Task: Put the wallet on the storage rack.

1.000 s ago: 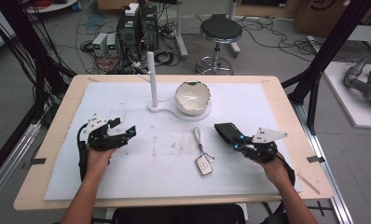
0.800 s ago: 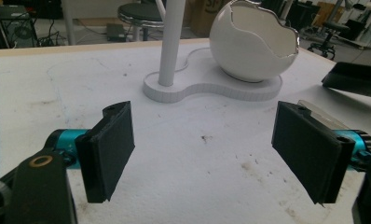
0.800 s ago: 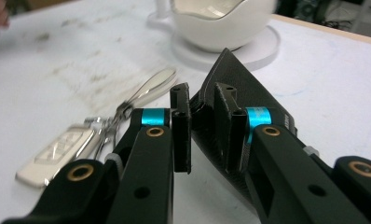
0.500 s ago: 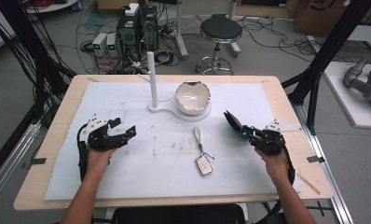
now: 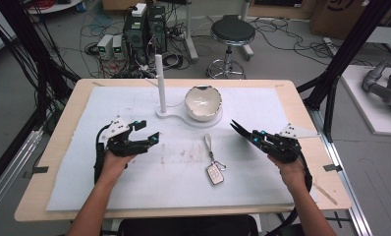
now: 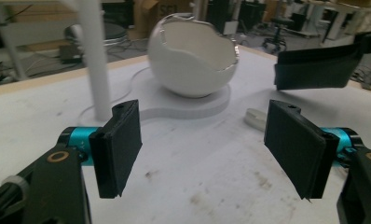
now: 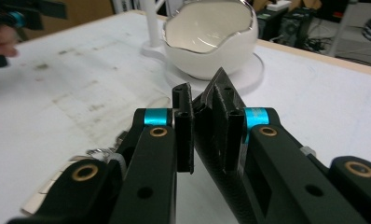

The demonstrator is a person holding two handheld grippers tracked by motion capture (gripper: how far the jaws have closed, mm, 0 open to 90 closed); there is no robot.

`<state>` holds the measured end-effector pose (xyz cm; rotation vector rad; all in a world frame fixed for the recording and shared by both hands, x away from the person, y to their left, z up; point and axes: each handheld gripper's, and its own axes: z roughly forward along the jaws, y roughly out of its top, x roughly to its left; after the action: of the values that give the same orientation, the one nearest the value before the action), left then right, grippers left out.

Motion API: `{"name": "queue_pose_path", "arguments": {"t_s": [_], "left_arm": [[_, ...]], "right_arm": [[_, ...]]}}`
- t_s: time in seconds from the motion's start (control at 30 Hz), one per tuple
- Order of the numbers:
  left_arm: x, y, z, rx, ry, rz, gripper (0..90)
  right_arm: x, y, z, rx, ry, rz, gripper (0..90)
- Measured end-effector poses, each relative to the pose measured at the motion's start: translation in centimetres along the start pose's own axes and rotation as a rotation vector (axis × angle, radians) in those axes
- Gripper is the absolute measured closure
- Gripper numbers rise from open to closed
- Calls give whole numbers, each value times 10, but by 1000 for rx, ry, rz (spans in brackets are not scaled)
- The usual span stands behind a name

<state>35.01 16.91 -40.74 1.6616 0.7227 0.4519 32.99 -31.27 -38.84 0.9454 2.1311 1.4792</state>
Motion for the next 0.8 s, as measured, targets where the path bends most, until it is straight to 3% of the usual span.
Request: {"name": "queue_pose_path", "arguments": {"t_s": [0.03, 0.13, 0.23, 0.3, 0.57, 0.77, 0.8], "left_arm": [[-5, 4, 11, 10, -34, 17, 276], [-12, 7, 25, 19, -67, 41, 276], [-24, 9, 47, 48, -132, 81, 306], [-27, 10, 56, 52, -155, 86, 356], [-30, 14, 81, 60, -197, 94, 361], [-35, 18, 105, 49, -259, 161, 346], [-38, 19, 114, 55, -288, 173, 342]], "right_arm": [[2, 3, 0, -5, 23, -1, 811], [5, 5, 2, -4, 45, -1, 812], [9, 7, 6, -9, 84, -5, 812], [10, 8, 8, -17, 106, 3, 812], [15, 11, 11, -18, 160, 11, 812], [17, 14, 14, -11, 186, 8, 812], [17, 15, 15, -12, 196, 9, 812]]}}
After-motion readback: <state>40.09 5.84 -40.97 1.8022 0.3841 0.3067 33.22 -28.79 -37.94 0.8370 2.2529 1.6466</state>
